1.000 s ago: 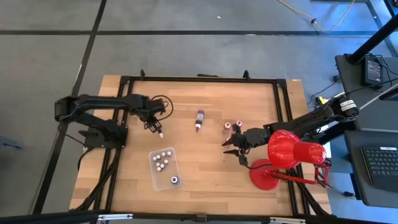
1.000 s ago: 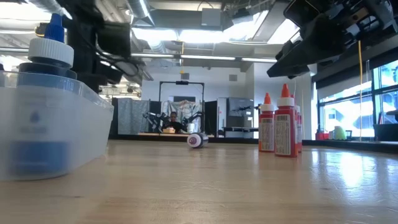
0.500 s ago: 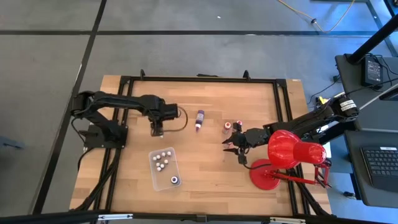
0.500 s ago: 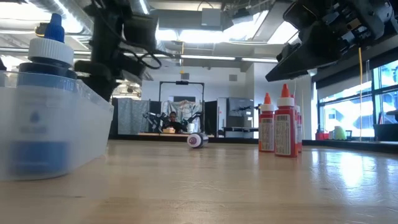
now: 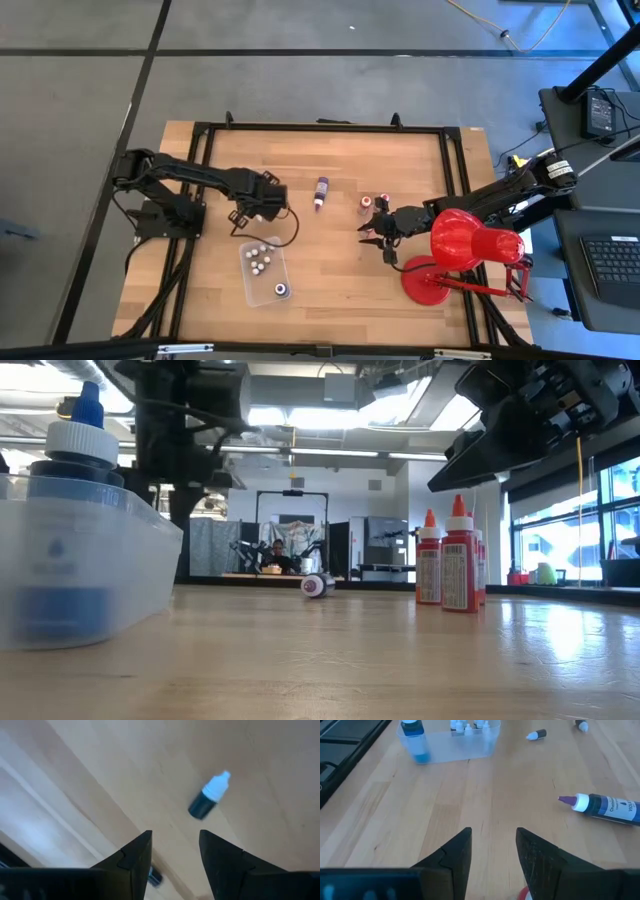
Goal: Pick & Place food coloring
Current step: Put the small green food coloring bottle into the bin
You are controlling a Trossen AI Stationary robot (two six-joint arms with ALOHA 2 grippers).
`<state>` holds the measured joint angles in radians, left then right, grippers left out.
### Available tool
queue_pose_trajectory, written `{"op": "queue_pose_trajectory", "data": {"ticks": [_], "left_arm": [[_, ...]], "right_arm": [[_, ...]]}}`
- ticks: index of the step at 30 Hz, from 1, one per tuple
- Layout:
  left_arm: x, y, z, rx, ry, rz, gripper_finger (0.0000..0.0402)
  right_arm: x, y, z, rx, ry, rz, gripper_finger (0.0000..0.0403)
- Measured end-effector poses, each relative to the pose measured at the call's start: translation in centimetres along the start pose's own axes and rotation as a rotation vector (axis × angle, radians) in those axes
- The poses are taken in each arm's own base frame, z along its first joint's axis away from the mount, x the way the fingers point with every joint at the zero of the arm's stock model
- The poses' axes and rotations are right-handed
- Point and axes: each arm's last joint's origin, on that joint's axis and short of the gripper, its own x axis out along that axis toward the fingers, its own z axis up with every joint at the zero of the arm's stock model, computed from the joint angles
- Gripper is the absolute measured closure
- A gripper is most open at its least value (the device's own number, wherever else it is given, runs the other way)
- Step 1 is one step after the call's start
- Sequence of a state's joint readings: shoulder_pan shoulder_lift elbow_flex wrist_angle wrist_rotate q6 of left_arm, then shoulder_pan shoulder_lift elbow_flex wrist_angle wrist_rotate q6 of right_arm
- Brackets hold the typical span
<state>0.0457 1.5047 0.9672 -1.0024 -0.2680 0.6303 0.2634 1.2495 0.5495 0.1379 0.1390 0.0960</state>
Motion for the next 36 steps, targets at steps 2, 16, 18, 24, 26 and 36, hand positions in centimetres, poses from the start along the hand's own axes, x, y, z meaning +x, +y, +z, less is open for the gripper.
{"op": "queue_pose_trajectory", "data": {"ticks": [2, 16, 18, 24, 26, 36], "left_arm": [[0.1, 0.1, 0.1, 0.056, -0.006, 0.004, 0.0242], [1.3, 0.1, 0.5, 0.212, -0.001, -0.074, 0.0249], [2.1, 0.1, 0.8, 0.236, 0.030, -0.093, 0.0249], [4.4, 0.0, 1.5, 0.284, 0.124, -0.129, 0.0249], [4.9, -0.1, 1.7, 0.313, 0.141, -0.148, 0.0249], [6.5, -0.3, 2.1, 0.300, 0.189, -0.183, 0.0251]], "right_arm": [[0.0, 0.0, 0.0, 0.000, 0.000, 0.000, 0.0246], [0.0, 0.0, 0.0, 0.000, 0.000, 0.000, 0.0246], [0.0, 0.0, 0.0, 0.000, 0.000, 0.000, 0.0246], [0.0, 0.0, 0.0, 0.001, 0.000, 0.000, 0.0246], [0.0, 0.0, 0.0, 0.001, 0.000, -0.001, 0.0246], [0.0, 0.0, 0.0, -0.003, 0.001, -0.001, 0.0246]]}}
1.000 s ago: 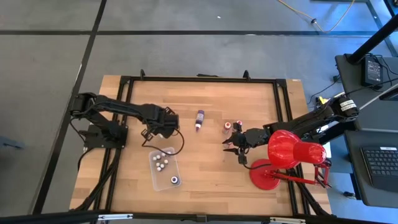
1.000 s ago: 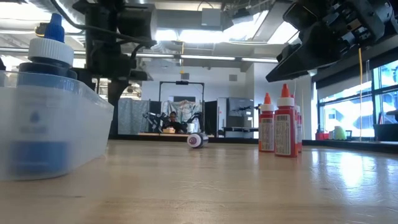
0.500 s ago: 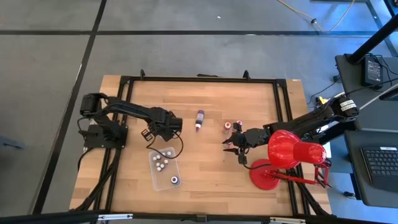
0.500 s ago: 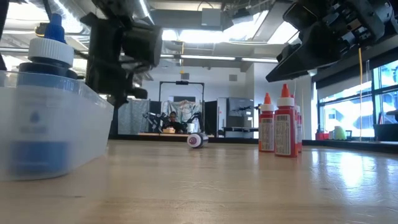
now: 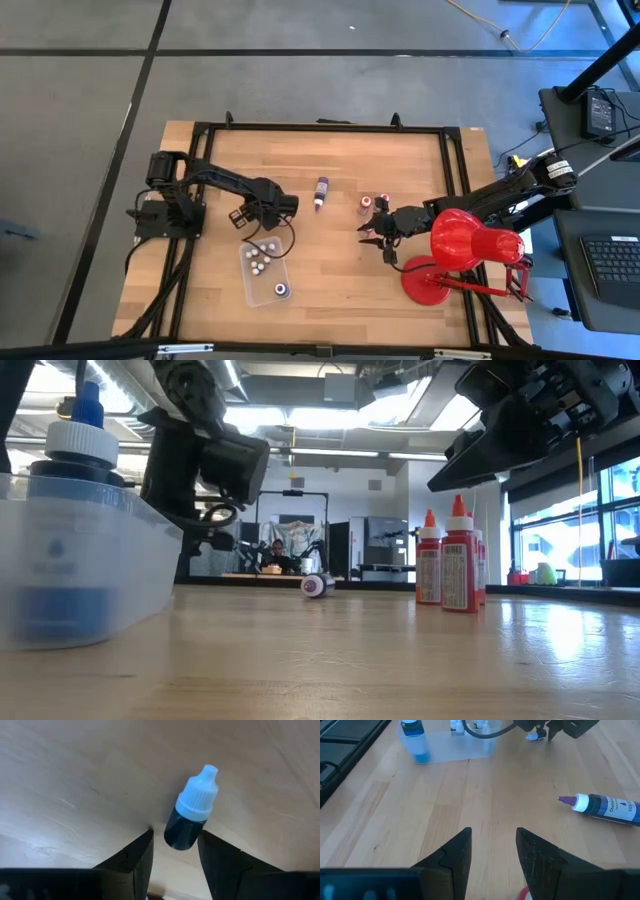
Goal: Pick & Place food coloring
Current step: Put the small green food coloring bottle into the bin
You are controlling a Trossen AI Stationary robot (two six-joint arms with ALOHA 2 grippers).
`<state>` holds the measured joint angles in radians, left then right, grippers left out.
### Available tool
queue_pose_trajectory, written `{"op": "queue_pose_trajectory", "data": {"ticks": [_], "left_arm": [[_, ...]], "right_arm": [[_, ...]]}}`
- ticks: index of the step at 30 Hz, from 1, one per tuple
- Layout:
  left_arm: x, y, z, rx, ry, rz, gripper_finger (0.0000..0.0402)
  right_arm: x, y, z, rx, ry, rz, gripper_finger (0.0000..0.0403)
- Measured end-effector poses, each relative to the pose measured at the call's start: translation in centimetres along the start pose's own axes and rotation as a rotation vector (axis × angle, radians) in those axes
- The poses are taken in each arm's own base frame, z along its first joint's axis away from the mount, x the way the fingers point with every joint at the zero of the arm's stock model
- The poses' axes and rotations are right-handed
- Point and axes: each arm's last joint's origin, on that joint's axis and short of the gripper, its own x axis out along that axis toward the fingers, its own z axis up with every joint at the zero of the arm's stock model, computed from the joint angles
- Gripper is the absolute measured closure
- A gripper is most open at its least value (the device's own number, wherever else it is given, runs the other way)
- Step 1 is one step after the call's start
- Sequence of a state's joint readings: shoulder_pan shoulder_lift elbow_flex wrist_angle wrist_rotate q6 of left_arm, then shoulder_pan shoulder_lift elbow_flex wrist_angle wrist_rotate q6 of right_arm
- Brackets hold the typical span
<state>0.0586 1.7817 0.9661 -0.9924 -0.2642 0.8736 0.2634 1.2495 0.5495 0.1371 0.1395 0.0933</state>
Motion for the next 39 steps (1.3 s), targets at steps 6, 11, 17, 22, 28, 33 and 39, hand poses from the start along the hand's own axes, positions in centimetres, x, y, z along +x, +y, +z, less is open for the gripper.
{"op": "queue_pose_trajectory", "data": {"ticks": [6, 11, 17, 22, 28, 33, 39], "left_arm": [[0.0, 0.0, 0.0, -0.071, -0.004, 0.000, 0.0251], [0.0, 0.0, 0.1, -0.077, -0.009, 0.001, 0.0252], [-0.1, -0.1, 0.3, -0.068, -0.016, 0.002, 0.0260], [-0.3, -0.5, 0.9, -0.045, -0.021, 0.020, 0.0284], [-0.4, -0.8, 1.3, -0.029, -0.025, 0.028, 0.0322], [-0.6, -1.1, 1.5, -0.123, -0.018, 0.037, 0.0335], [-2.5, -1.8, 0.3, -0.326, -0.079, 0.025, 0.0336]], "right_arm": [[0.0, 0.0, 0.0, 0.000, 0.000, 0.000, 0.0246], [0.0, 0.0, 0.0, -0.001, 0.000, 0.000, 0.0246], [0.0, 0.0, 0.0, -0.001, 0.000, 0.000, 0.0246], [0.0, 0.0, 0.0, -0.001, 0.000, 0.000, 0.0246], [0.0, 0.0, 0.0, -0.001, 0.000, 0.000, 0.0246], [0.0, 0.0, 0.0, 0.001, 0.000, 0.000, 0.0246], [0.0, 0.0, 0.0, 0.002, 0.000, 0.000, 0.0246]]}}
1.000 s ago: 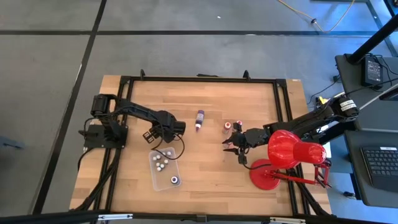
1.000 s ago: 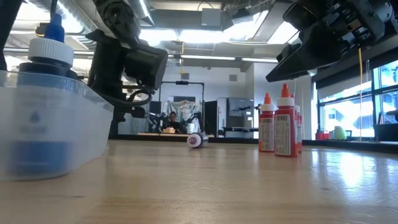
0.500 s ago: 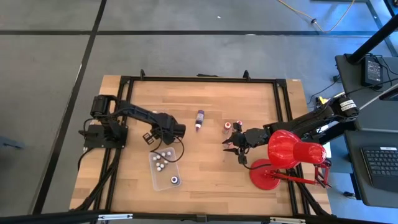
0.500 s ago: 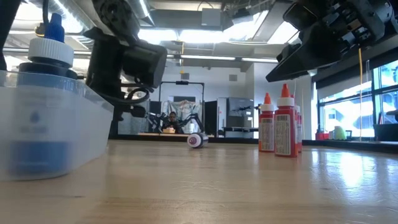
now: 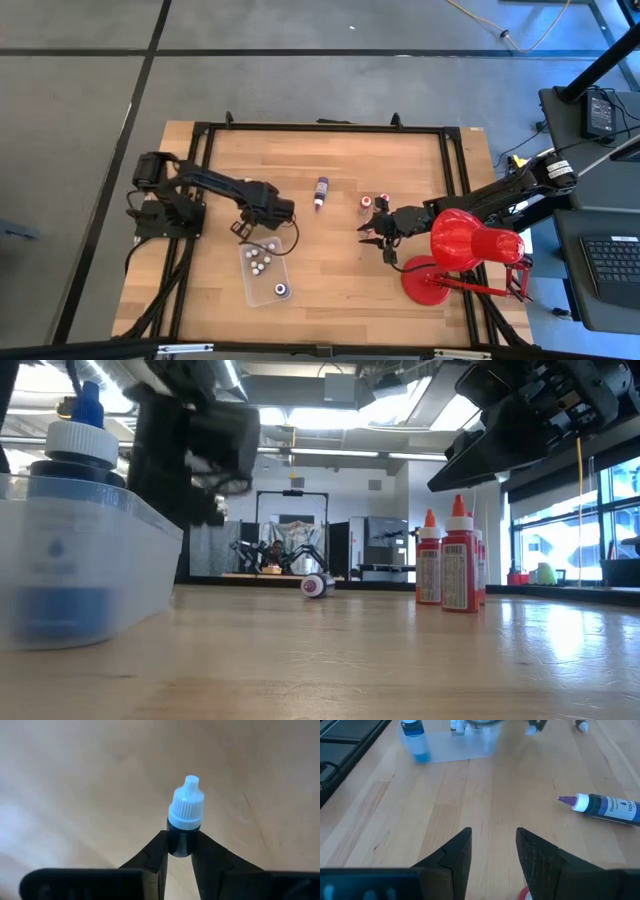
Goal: Pick & Place food coloring
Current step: Put the small green food coloring bottle into the bin
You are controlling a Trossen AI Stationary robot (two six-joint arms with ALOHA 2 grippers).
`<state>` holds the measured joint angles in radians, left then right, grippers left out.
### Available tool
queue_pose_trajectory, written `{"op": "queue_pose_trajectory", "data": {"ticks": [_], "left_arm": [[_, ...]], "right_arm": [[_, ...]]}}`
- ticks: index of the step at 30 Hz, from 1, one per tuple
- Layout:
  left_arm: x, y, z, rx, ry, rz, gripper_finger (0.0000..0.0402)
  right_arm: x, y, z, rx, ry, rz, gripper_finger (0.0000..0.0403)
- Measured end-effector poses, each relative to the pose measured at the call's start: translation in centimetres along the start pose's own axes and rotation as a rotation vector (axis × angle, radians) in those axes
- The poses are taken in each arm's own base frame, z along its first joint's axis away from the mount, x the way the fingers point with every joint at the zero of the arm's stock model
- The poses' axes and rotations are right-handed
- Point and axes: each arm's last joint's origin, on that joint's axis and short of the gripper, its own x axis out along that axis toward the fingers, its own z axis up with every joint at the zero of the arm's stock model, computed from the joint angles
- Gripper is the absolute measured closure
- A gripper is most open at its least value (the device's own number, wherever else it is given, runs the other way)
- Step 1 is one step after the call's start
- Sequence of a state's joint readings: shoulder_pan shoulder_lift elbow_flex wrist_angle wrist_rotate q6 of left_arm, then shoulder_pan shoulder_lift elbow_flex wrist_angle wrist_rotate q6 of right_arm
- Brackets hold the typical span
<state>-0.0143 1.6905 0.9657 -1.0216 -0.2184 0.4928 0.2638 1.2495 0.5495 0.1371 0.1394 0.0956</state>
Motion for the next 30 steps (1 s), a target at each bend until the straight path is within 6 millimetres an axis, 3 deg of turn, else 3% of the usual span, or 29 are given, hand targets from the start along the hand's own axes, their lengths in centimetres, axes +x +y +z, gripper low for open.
{"op": "queue_pose_trajectory", "data": {"ticks": [4, 9, 13, 19, 24, 30], "left_arm": [[-2.6, -0.1, -1.5, -0.226, -0.102, 0.048, 0.0337], [-6.1, -1.1, -3.9, -0.682, -0.258, 0.085, 0.0338], [-8.4, -3.2, -5.2, -0.914, -0.383, 0.137, 0.0338], [-11.4, -6.9, -6.8, -1.144, -0.701, 0.374, 0.0338], [-10.4, -9.4, -7.5, -1.297, -0.920, 0.454, 0.0338], [-6.8, -11.4, -5.5, -1.255, -1.073, 0.345, 0.0338]], "right_arm": [[0.0, 0.0, 0.0, 0.000, 0.000, 0.000, 0.0246], [0.0, 0.0, 0.0, 0.000, 0.000, 0.000, 0.0246], [0.0, 0.0, 0.0, 0.000, 0.000, 0.000, 0.0246], [0.0, 0.0, 0.0, 0.000, 0.000, 0.000, 0.0246], [0.0, 0.0, 0.1, 0.001, -0.009, 0.001, 0.0246], [-0.1, 0.1, 1.1, 0.004, -0.109, 0.010, 0.0246]]}}
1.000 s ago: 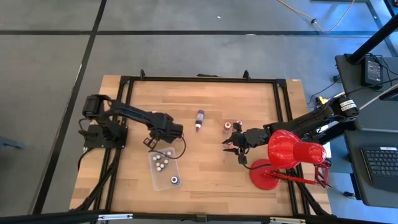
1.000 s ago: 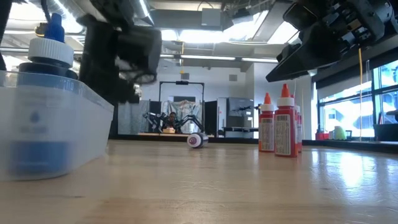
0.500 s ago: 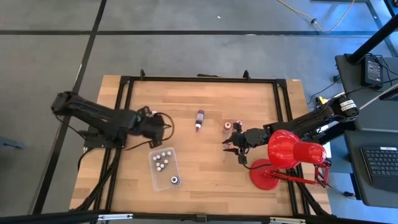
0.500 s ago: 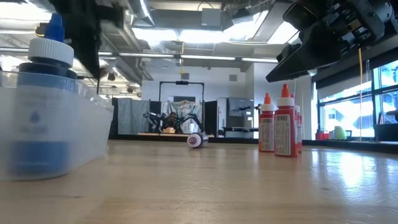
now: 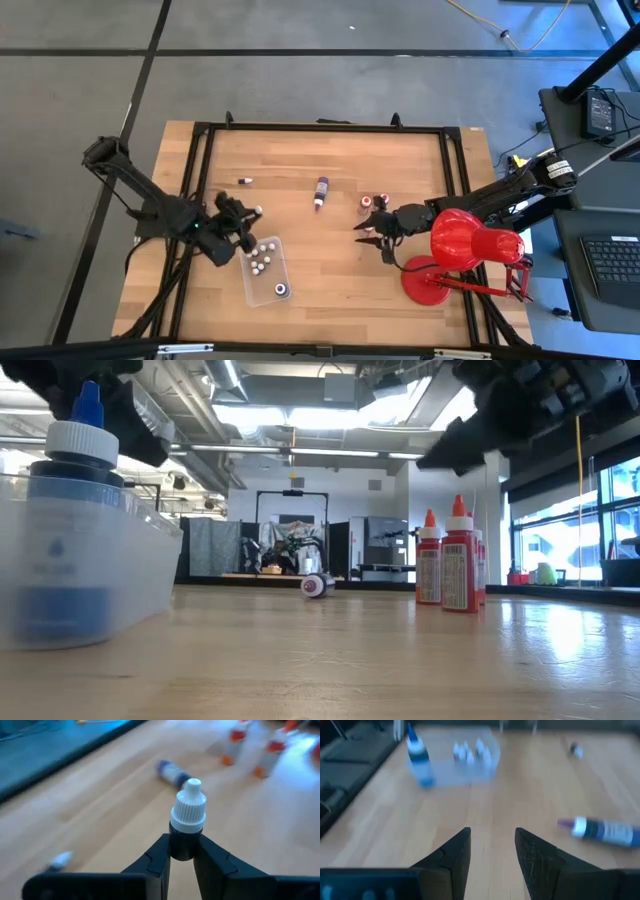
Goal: Pick & Place food coloring
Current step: Put the small green food coloring bottle into the bin
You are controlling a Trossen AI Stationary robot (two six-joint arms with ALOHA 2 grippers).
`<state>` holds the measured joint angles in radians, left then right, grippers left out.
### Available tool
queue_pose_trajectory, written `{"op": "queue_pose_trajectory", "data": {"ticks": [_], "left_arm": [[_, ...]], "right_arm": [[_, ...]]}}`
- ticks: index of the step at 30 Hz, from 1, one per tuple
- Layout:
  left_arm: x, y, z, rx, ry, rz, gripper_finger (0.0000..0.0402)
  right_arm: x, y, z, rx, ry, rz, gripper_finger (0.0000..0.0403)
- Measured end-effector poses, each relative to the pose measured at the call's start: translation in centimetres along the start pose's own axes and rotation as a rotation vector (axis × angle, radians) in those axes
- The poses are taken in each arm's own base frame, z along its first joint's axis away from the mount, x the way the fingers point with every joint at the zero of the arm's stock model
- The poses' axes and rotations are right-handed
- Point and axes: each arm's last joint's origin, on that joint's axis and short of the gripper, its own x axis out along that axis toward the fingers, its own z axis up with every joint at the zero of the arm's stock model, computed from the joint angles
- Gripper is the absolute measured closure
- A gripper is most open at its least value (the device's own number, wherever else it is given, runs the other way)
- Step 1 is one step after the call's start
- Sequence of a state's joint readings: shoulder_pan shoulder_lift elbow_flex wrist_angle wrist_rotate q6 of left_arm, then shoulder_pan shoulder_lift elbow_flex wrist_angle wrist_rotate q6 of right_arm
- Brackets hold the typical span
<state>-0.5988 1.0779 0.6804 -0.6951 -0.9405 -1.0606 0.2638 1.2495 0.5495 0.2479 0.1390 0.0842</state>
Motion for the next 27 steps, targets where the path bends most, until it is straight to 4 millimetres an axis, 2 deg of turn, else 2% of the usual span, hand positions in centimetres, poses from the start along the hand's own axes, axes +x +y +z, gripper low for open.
{"op": "queue_pose_trajectory", "data": {"ticks": [5, 12, 15, 19, 22, 27], "left_arm": [[1.1, -1.0, -1.1, 0.033, -0.091, -0.107, 0.0337], [1.9, -1.8, 0.1, 0.051, -0.234, -0.175, 0.0337], [2.0, -2.3, 1.2, 0.051, -0.296, -0.221, 0.0337], [2.4, -3.1, 2.1, 0.108, -0.320, -0.373, 0.0336], [2.9, -3.6, 2.2, 0.130, -0.330, -0.431, 0.0336], [4.0, -4.1, 1.5, 0.179, -0.307, -0.419, 0.0336]], "right_arm": [[-0.1, 0.1, 1.7, -0.040, -0.173, 0.009, 0.0246], [0.8, 0.2, 3.0, -0.048, -0.349, 0.006, 0.0246], [2.1, 0.4, 3.6, -0.068, -0.384, 0.003, 0.0246], [4.5, 0.9, 5.0, -0.100, -0.428, -0.004, 0.0246], [6.4, 1.2, 6.1, -0.137, -0.429, -0.012, 0.0246], [9.4, 1.4, 7.9, -0.157, -0.432, -0.028, 0.0246]]}}
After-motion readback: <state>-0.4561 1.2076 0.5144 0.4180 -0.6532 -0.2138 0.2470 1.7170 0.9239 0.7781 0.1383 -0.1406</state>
